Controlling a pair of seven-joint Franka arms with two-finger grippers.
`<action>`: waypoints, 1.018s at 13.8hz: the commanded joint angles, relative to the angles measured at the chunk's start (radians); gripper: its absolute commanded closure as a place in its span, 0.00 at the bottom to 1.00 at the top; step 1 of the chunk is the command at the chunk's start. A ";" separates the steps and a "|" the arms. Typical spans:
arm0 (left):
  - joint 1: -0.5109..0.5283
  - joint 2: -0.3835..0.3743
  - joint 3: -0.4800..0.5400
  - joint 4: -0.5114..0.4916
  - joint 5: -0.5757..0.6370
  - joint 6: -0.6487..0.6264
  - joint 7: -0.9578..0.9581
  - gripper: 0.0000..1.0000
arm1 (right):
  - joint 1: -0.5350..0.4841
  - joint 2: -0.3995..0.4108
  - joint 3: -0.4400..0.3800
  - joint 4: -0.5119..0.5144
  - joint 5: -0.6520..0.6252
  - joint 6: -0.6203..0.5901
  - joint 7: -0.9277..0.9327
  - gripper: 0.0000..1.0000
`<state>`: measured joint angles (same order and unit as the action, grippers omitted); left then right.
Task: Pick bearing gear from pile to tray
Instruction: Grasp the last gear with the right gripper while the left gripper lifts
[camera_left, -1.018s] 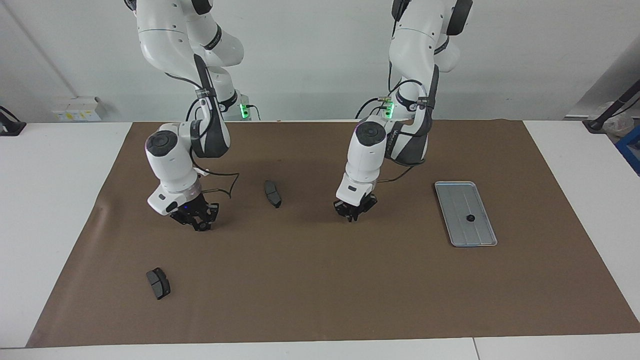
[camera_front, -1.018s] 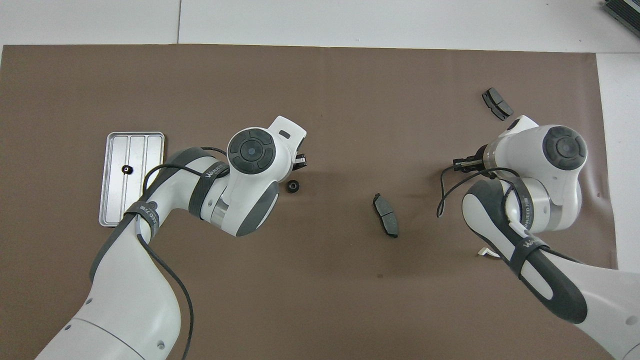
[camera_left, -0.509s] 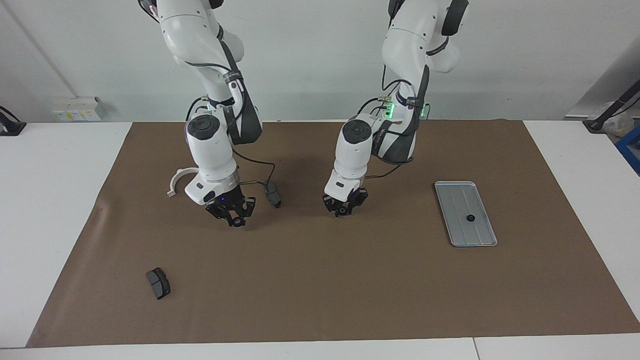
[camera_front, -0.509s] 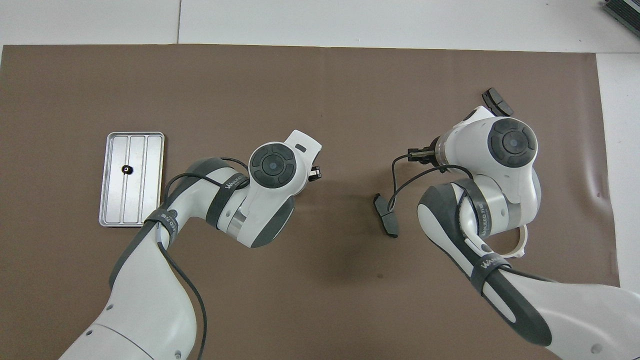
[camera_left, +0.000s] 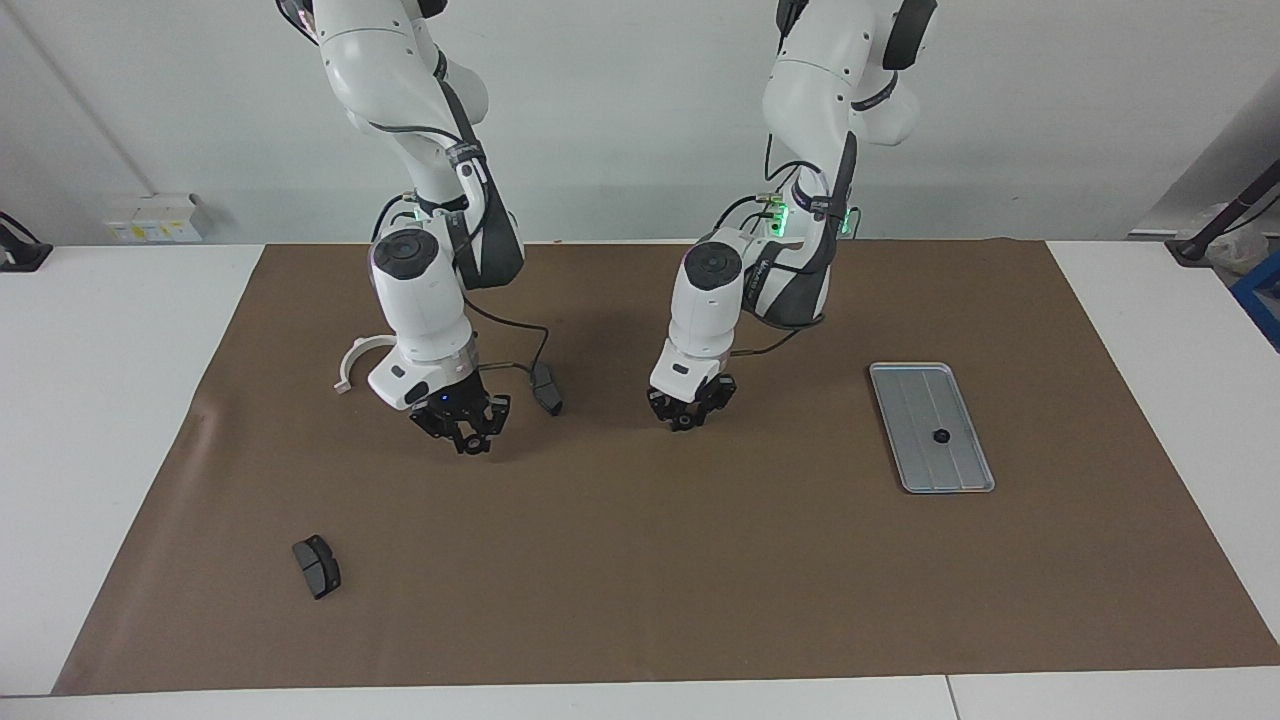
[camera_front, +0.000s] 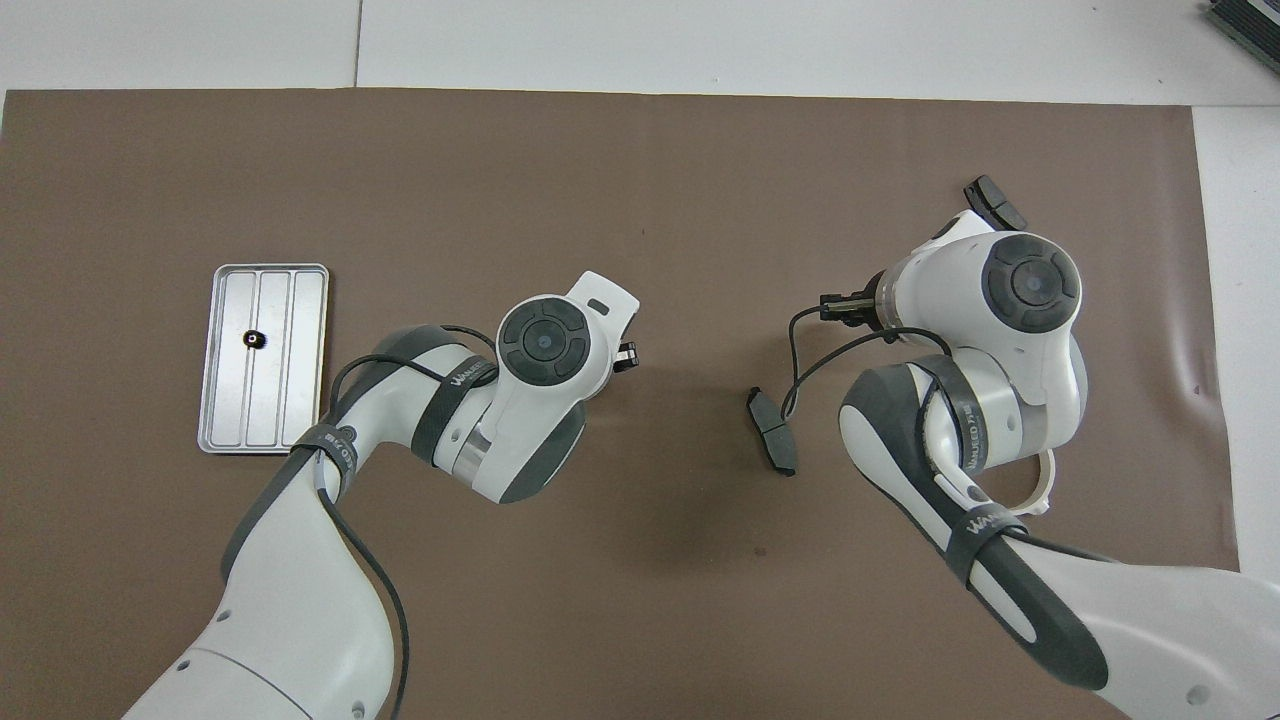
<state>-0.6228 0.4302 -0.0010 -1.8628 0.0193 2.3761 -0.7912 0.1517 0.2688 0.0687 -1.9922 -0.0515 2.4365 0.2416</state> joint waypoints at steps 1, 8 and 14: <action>-0.017 -0.013 0.007 -0.042 0.013 0.018 -0.019 0.67 | -0.006 0.000 0.005 0.009 0.016 -0.011 0.004 1.00; 0.027 -0.004 0.012 0.011 0.013 -0.001 -0.007 0.81 | 0.026 0.004 0.008 0.027 0.018 -0.011 0.016 1.00; 0.361 -0.010 0.006 0.097 0.016 -0.135 0.307 0.81 | 0.161 0.023 0.008 0.058 0.012 -0.013 0.145 1.00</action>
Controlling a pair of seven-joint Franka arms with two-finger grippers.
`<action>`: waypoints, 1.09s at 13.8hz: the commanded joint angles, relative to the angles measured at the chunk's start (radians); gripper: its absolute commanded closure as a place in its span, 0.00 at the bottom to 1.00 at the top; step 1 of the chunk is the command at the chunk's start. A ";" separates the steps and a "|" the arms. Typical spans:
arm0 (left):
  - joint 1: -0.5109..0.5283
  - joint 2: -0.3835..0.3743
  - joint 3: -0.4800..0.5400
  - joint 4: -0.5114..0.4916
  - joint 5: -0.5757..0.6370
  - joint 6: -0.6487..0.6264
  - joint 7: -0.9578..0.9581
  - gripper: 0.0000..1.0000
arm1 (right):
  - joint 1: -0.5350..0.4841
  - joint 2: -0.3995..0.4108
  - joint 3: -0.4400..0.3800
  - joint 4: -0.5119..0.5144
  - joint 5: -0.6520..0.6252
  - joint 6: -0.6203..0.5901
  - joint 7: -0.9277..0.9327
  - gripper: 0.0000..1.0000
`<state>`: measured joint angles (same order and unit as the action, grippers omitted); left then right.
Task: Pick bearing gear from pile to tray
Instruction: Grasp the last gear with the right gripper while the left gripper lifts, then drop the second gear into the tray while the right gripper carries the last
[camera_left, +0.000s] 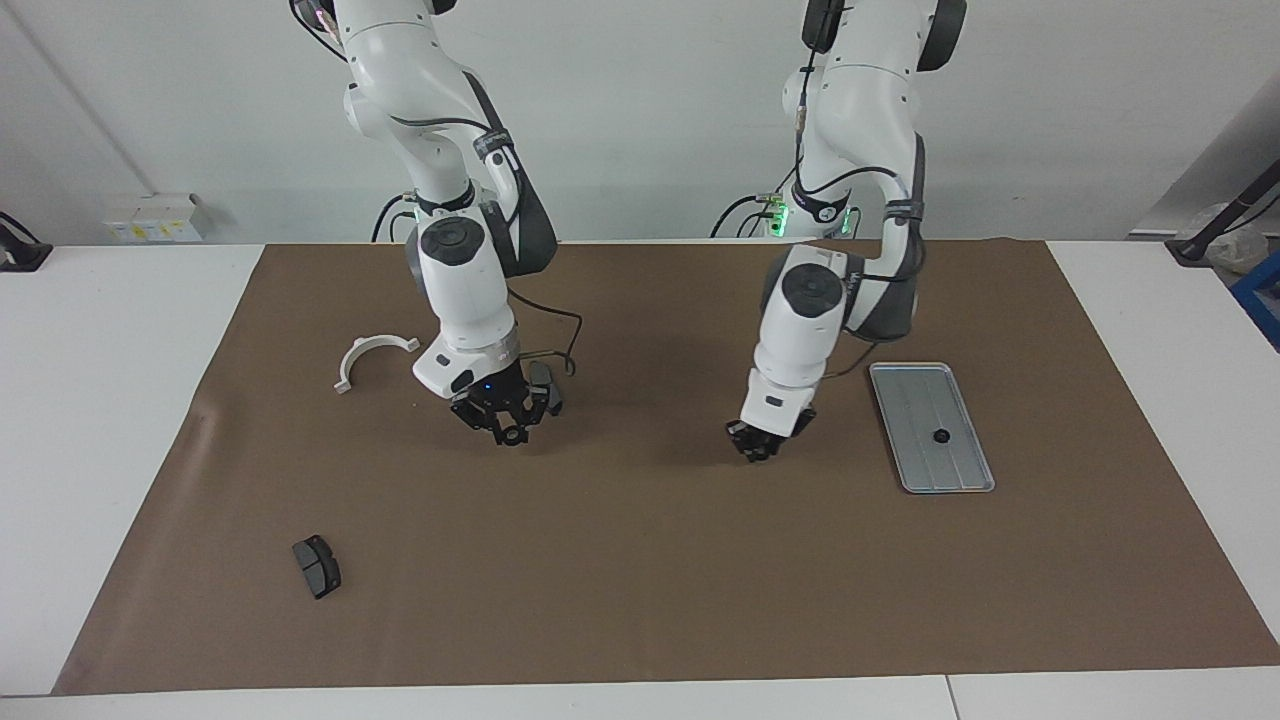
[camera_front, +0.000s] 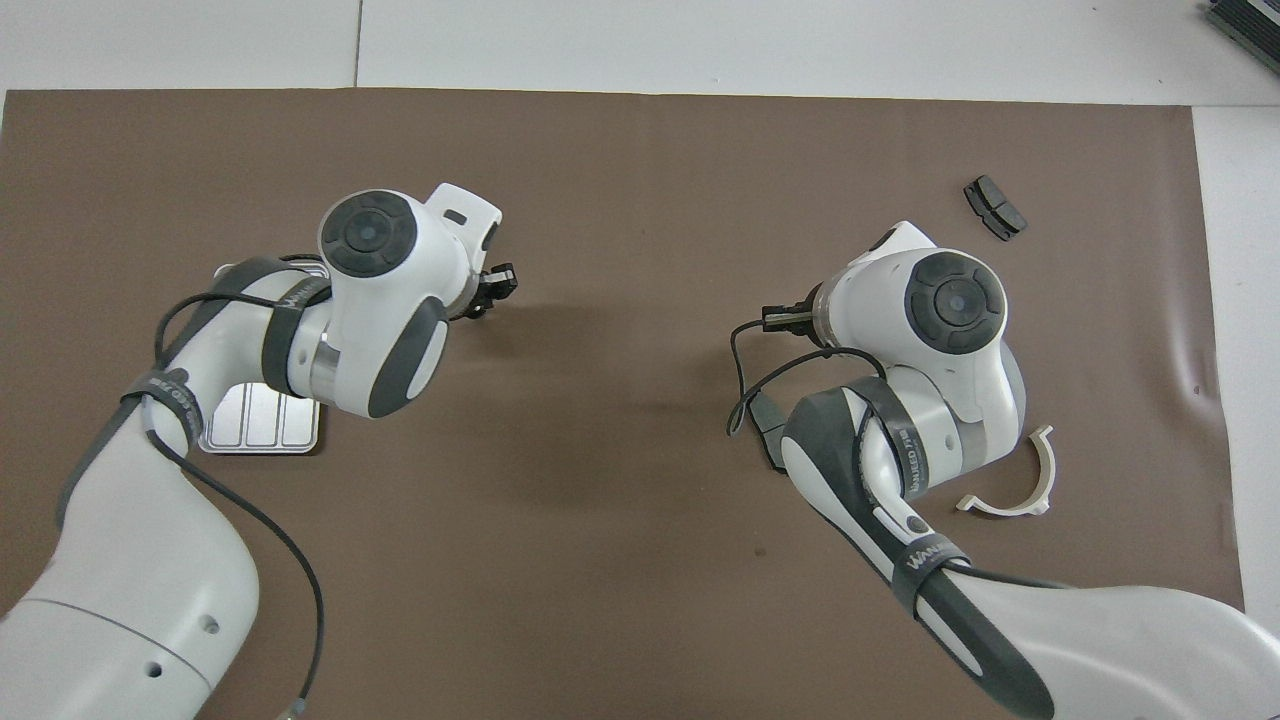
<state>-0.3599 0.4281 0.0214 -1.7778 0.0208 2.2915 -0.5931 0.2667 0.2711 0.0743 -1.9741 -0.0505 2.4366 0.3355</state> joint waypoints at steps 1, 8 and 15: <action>0.158 -0.014 -0.018 0.008 0.008 -0.075 0.193 0.81 | 0.078 0.039 0.002 0.064 0.000 -0.017 0.100 1.00; 0.368 -0.121 -0.017 -0.087 -0.022 -0.185 0.533 0.81 | 0.289 0.249 0.002 0.323 -0.116 -0.093 0.407 1.00; 0.314 -0.204 -0.018 -0.242 -0.032 -0.168 0.440 0.80 | 0.324 0.299 0.001 0.345 -0.143 -0.071 0.412 0.19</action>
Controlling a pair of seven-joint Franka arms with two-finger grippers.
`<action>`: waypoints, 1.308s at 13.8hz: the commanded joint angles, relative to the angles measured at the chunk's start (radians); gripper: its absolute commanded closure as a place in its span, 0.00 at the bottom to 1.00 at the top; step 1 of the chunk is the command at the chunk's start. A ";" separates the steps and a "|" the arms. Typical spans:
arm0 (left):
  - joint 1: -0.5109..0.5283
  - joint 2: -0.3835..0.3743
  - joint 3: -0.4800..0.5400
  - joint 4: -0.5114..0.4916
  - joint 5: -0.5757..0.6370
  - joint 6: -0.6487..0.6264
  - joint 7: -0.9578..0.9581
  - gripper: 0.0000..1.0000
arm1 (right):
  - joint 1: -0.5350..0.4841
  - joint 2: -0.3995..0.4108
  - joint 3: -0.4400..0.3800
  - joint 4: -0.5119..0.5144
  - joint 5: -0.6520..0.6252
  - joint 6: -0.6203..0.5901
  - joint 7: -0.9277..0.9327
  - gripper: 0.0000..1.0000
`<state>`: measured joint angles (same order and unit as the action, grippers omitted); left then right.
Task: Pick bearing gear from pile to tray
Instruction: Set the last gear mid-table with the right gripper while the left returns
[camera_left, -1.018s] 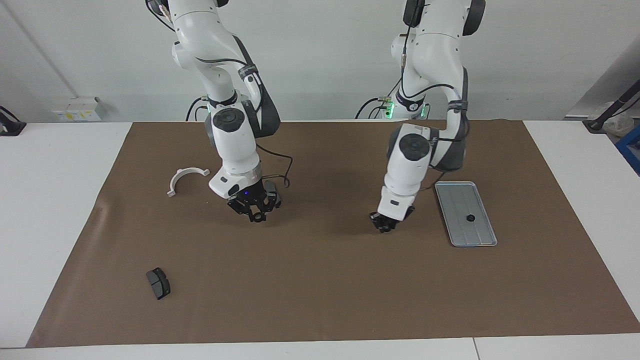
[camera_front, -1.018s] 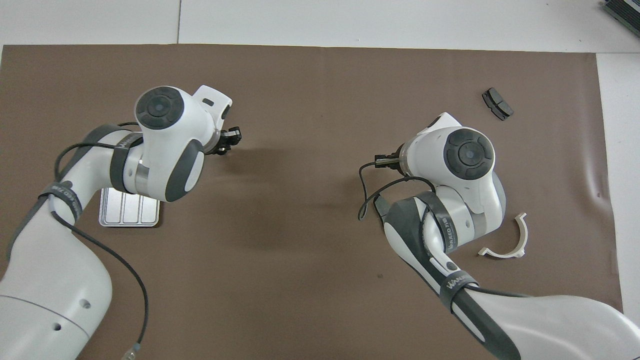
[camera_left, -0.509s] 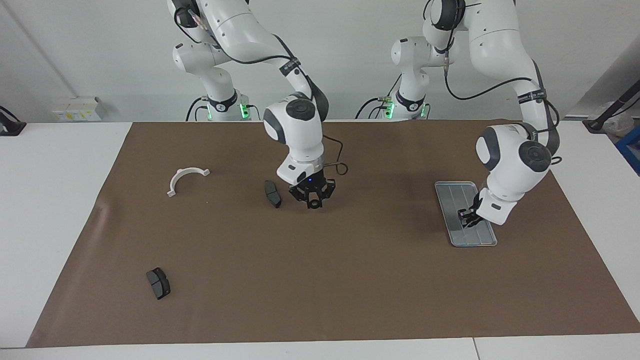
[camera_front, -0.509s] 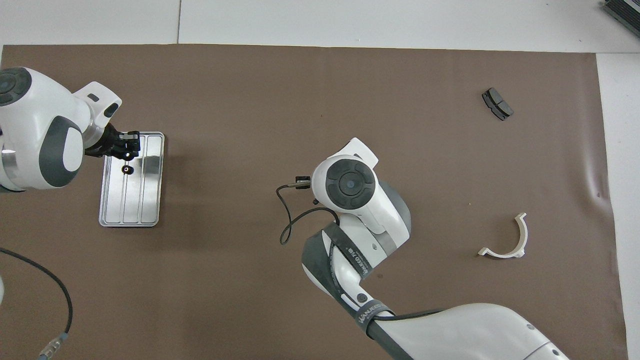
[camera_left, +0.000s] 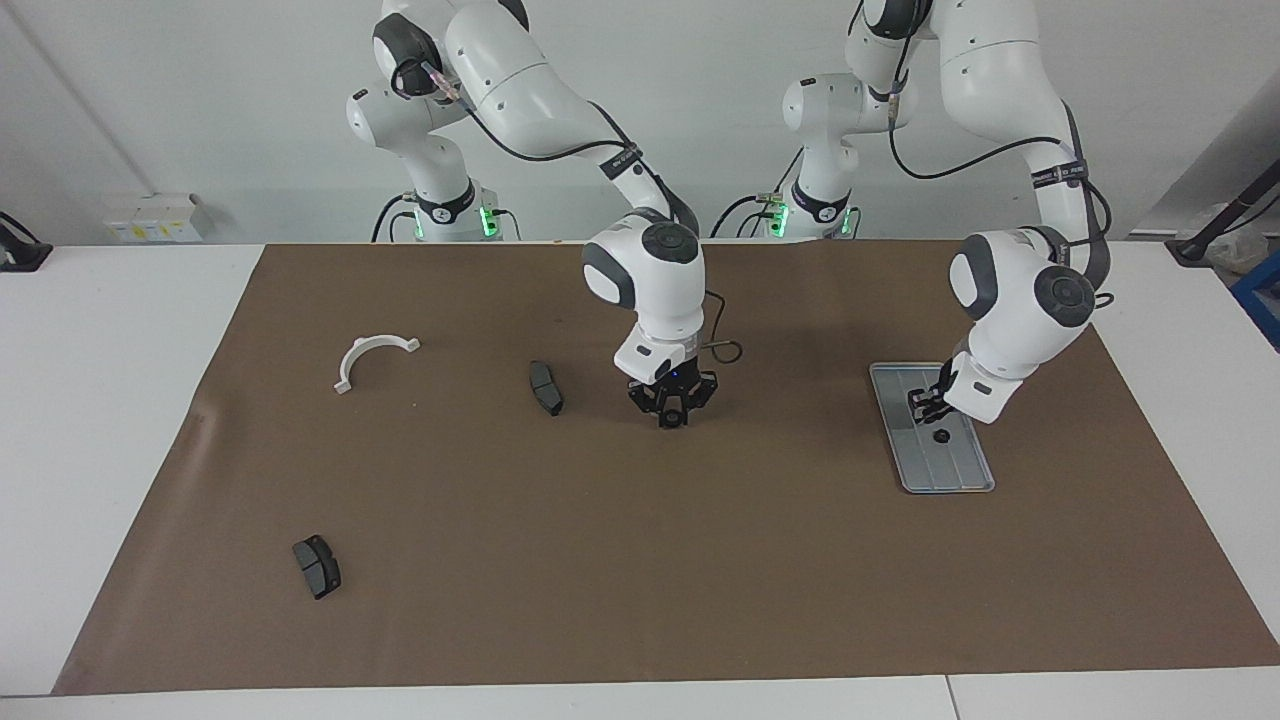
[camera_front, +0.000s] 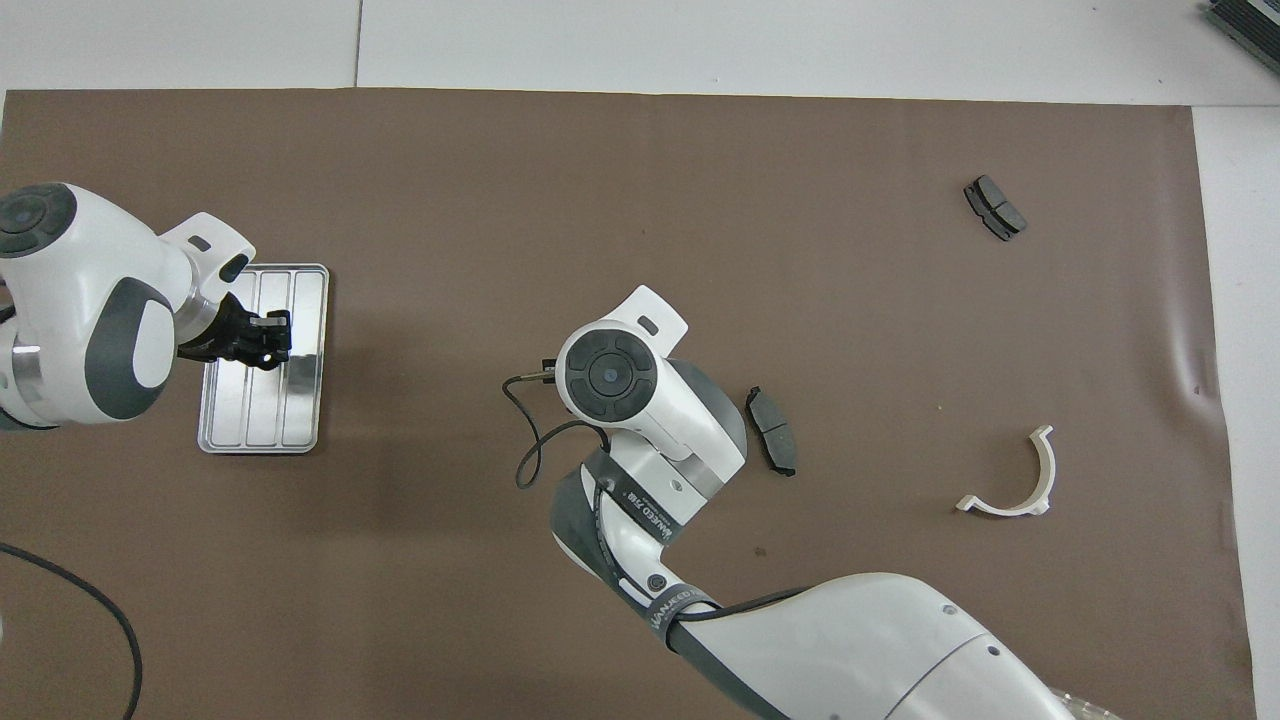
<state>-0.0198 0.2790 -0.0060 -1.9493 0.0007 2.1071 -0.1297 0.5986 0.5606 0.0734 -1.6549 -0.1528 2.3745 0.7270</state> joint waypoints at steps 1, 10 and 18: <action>-0.029 -0.060 0.011 -0.097 -0.011 0.043 -0.022 0.77 | -0.008 0.010 0.002 0.029 -0.041 -0.014 0.020 0.00; -0.017 -0.043 0.005 -0.073 -0.018 0.154 -0.004 0.22 | -0.183 -0.163 -0.006 -0.029 -0.027 -0.029 -0.011 0.00; -0.434 0.029 0.012 0.110 -0.068 0.169 -0.461 0.24 | -0.390 -0.407 -0.004 -0.115 -0.016 -0.188 -0.142 0.00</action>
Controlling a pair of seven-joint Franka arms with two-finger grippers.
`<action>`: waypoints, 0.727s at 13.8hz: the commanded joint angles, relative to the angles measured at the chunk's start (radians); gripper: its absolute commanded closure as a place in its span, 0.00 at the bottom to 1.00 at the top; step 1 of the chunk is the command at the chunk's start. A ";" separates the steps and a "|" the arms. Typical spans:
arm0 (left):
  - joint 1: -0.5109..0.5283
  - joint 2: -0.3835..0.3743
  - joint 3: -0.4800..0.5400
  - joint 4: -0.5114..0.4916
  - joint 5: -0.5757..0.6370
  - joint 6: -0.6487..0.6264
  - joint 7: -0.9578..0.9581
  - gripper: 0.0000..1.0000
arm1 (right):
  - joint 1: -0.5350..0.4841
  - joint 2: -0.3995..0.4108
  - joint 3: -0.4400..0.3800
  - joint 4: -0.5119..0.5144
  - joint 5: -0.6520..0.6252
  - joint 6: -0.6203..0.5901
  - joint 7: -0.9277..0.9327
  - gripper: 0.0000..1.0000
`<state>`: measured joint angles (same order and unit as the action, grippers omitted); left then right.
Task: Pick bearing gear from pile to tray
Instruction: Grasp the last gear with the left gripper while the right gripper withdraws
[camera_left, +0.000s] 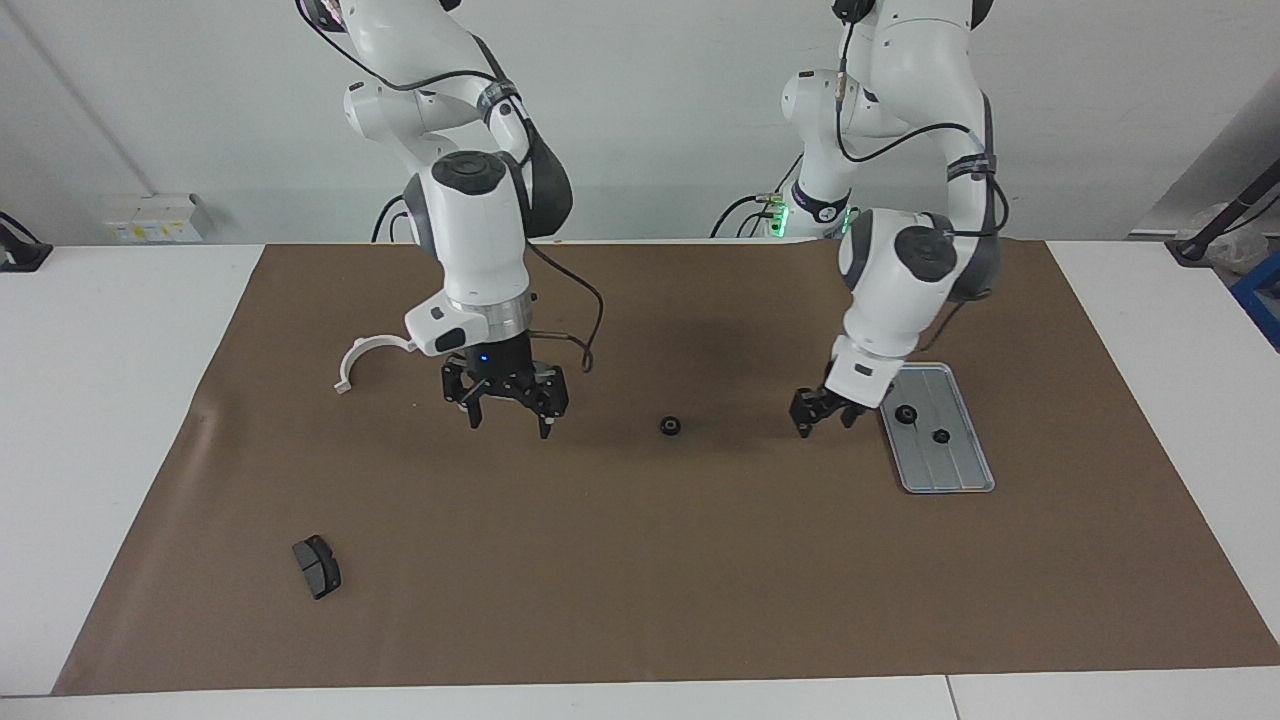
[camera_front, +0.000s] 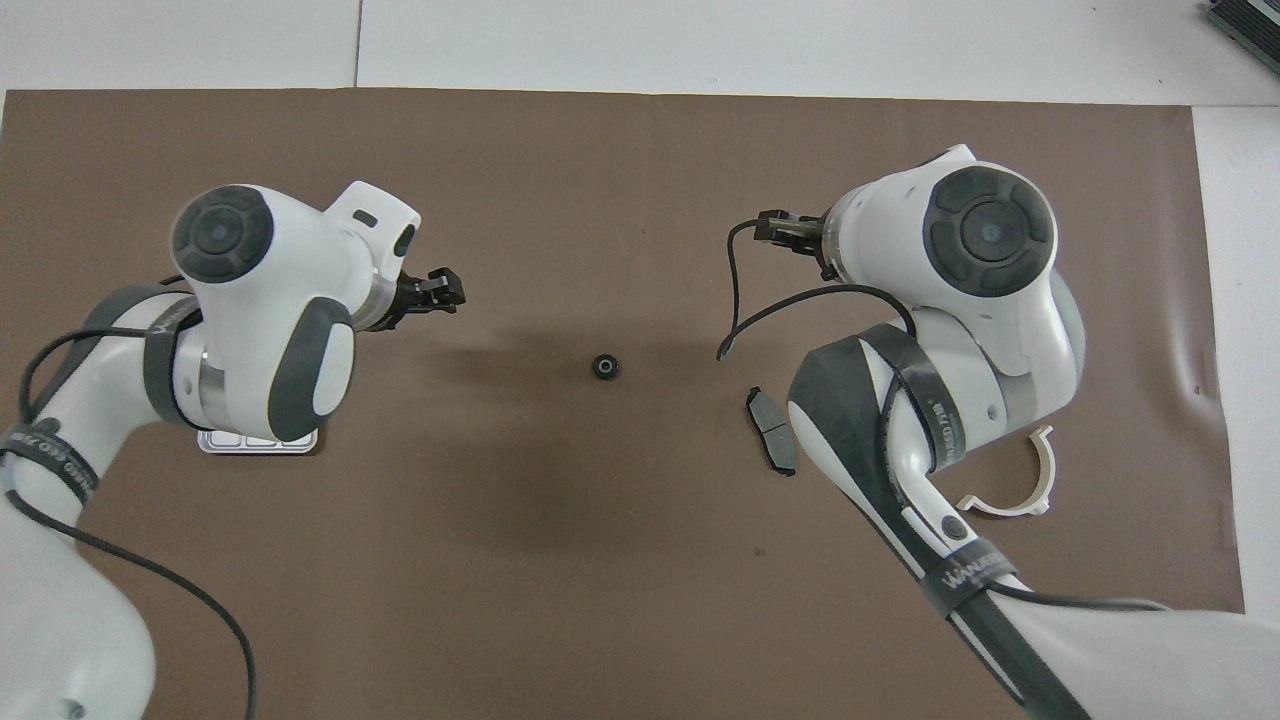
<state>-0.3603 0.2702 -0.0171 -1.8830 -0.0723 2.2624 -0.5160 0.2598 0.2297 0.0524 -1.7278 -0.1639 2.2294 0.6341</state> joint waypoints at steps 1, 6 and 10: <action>-0.139 0.056 0.022 0.063 0.035 0.016 -0.122 0.24 | -0.078 -0.107 0.017 -0.038 0.033 -0.088 -0.106 0.00; -0.256 0.165 0.022 0.159 0.100 0.043 -0.196 0.29 | -0.186 -0.248 0.014 -0.003 0.129 -0.336 -0.350 0.00; -0.261 0.190 0.022 0.139 0.124 0.115 -0.191 0.32 | -0.258 -0.244 0.010 0.086 0.182 -0.500 -0.441 0.00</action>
<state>-0.6107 0.4490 -0.0128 -1.7475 0.0225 2.3464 -0.7010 0.0338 -0.0349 0.0519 -1.6851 -0.0201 1.7757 0.2297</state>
